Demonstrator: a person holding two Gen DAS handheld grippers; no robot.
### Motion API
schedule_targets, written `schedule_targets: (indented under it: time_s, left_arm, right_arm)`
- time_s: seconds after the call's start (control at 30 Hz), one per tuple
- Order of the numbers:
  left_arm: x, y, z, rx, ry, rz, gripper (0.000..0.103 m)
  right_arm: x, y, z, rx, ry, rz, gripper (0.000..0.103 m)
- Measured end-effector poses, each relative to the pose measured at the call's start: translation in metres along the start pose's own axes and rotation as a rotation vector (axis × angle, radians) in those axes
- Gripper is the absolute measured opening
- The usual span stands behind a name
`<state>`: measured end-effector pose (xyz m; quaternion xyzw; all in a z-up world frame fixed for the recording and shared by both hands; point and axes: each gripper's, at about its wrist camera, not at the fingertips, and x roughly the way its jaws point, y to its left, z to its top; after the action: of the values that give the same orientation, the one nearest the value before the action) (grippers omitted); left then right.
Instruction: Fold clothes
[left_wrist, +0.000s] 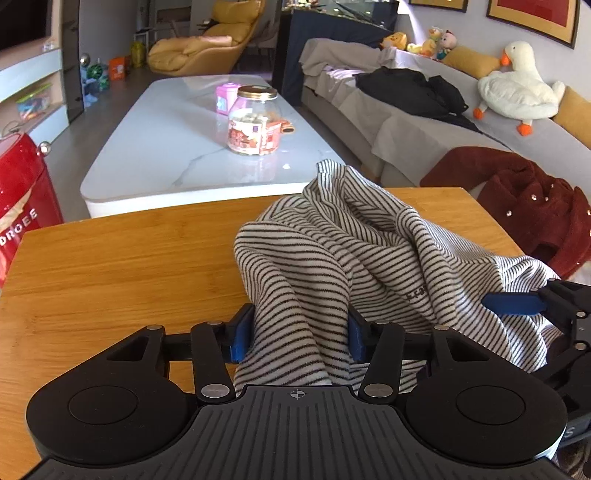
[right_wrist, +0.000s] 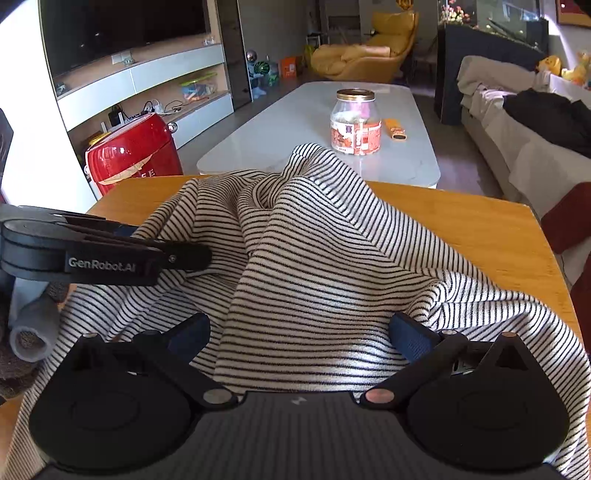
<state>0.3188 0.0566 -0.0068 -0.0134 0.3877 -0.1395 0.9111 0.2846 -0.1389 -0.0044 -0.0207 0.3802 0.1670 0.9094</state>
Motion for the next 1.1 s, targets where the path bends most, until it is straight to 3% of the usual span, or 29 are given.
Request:
schedule_targets:
  time_s: [0.1,0.17,0.23,0.3,0.37,0.47,0.6,0.7,0.8,0.9,1.0,1.1]
  left_arm:
    - [-0.002,0.005,-0.003,-0.006,-0.008,-0.023,0.046]
    - [-0.006,0.008,-0.006,-0.006,-0.011,-0.033,0.044]
    - [-0.013,0.01,-0.009,-0.003,-0.012,-0.039,0.042]
    - [-0.019,0.012,-0.013,0.0,-0.013,-0.045,0.041]
    - [-0.026,0.015,-0.016,0.003,-0.014,-0.051,0.039]
    - [-0.036,0.018,-0.021,0.007,-0.016,-0.059,0.034]
    - [-0.052,0.034,-0.015,0.003,-0.038,-0.027,0.028]
    - [-0.054,0.044,-0.008,-0.016,-0.054,0.038,0.027]
    - [-0.055,0.054,-0.004,-0.025,-0.071,0.088,0.026]
    - [-0.055,0.062,-0.006,-0.024,-0.058,0.131,0.024]
    - [-0.06,0.073,-0.016,-0.02,-0.035,0.179,0.017]
    - [-0.071,0.086,-0.032,-0.035,-0.016,0.184,0.016]
  right_arm:
    - [0.003,0.008,-0.002,-0.035,0.023,-0.032,0.103]
    - [0.004,0.019,-0.002,-0.136,0.068,-0.052,0.103]
    - [-0.007,0.023,-0.004,-0.166,0.015,-0.053,0.1]
    - [-0.016,0.026,-0.007,-0.206,-0.041,-0.07,0.076]
    - [-0.023,0.021,-0.008,-0.208,-0.061,-0.056,0.034]
    - [-0.037,0.015,-0.008,-0.276,-0.106,-0.101,0.01]
    - [-0.052,-0.002,0.008,-0.386,-0.247,-0.346,0.01]
    - [-0.043,-0.038,0.029,-0.332,-0.271,-0.494,0.01]
    - [-0.027,-0.073,0.032,-0.196,-0.195,-0.466,0.009]
    - [-0.02,-0.076,0.012,-0.175,-0.141,-0.416,0.009]
    - [-0.035,-0.078,-0.013,-0.154,-0.118,-0.356,0.009]
    - [-0.064,-0.085,-0.035,-0.089,-0.091,-0.254,0.009]
